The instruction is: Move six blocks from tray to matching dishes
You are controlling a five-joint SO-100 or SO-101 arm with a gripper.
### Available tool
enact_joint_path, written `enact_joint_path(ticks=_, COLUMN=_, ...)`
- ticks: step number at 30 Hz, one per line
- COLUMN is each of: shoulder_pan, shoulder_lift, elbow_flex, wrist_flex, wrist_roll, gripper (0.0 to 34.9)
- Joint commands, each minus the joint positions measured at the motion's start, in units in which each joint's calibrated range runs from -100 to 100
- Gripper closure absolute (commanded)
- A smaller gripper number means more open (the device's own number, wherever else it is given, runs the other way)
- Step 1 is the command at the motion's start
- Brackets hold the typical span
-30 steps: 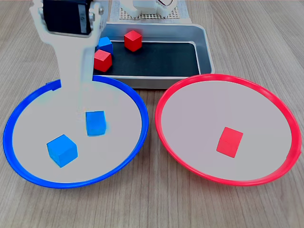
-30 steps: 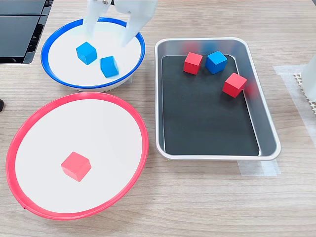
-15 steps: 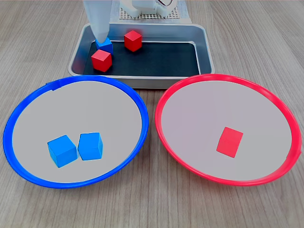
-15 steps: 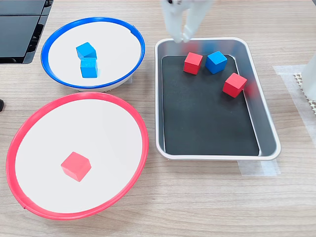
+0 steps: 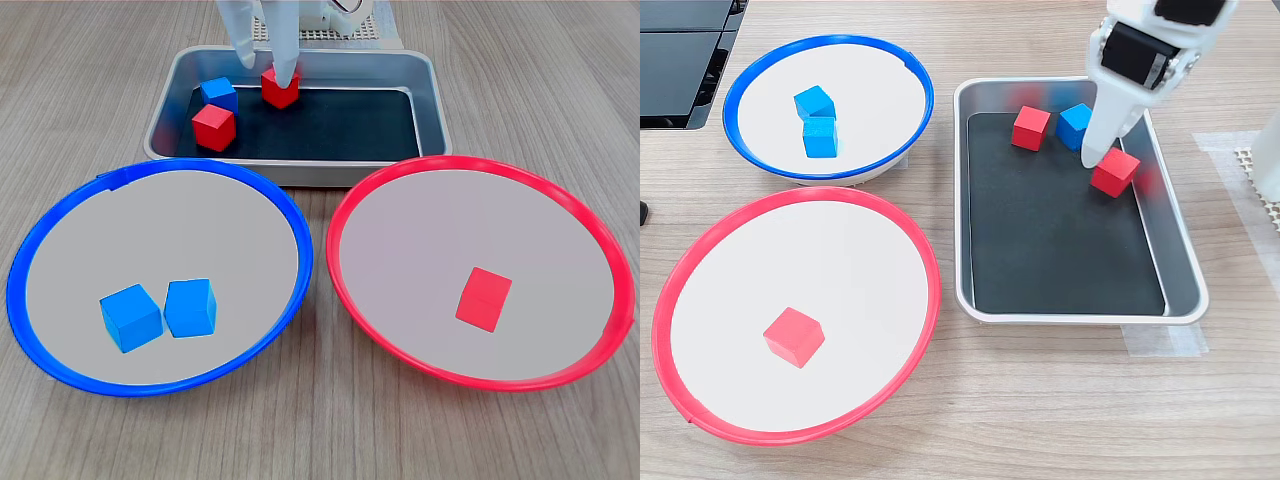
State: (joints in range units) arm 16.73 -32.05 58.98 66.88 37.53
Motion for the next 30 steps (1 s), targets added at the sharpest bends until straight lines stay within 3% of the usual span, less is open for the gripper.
enact_joint_path(ticks=1, shoulder_pan=-1.81, shoulder_lift=-2.10, elbow_flex=2.24, wrist_flex=-0.73, wrist_roll=0.05, gripper=19.4)
enact_joint_path(ticks=6, shoulder_pan=-3.50, shoulder_lift=-2.44, elbow_flex=4.88, wrist_flex=-2.96, wrist_roll=-0.15, gripper=20.1)
enact_joint_path(ticks=7, shoulder_pan=-3.78, shoulder_lift=-2.44, elbow_flex=5.33, wrist_flex=-3.45, wrist_roll=-0.05, gripper=23.2)
enact_joint_path(ticks=9, shoulder_pan=-4.44, shoulder_lift=-2.44, elbow_flex=5.97, wrist_flex=-4.69, wrist_roll=0.15, gripper=34.1)
enact_joint_path(ticks=14, shoulder_pan=-6.42, shoulder_lift=-0.99, elbow_flex=-0.04, wrist_flex=-2.54, wrist_roll=-0.20, gripper=34.8)
enact_joint_path(ticks=21, shoulder_pan=-20.82, shoulder_lift=19.82, elbow_flex=-43.64, wrist_flex=6.62, wrist_roll=-17.97, gripper=34.8)
enact_joint_path(ticks=26, shoulder_pan=-28.35, shoulder_lift=43.61, elbow_flex=-71.77, wrist_flex=4.31, wrist_roll=-28.42, gripper=34.8)
enact_joint_path(ticks=30, shoulder_pan=-29.67, shoulder_lift=51.54, elbow_flex=-76.05, wrist_flex=0.35, wrist_roll=-29.65, gripper=34.7)
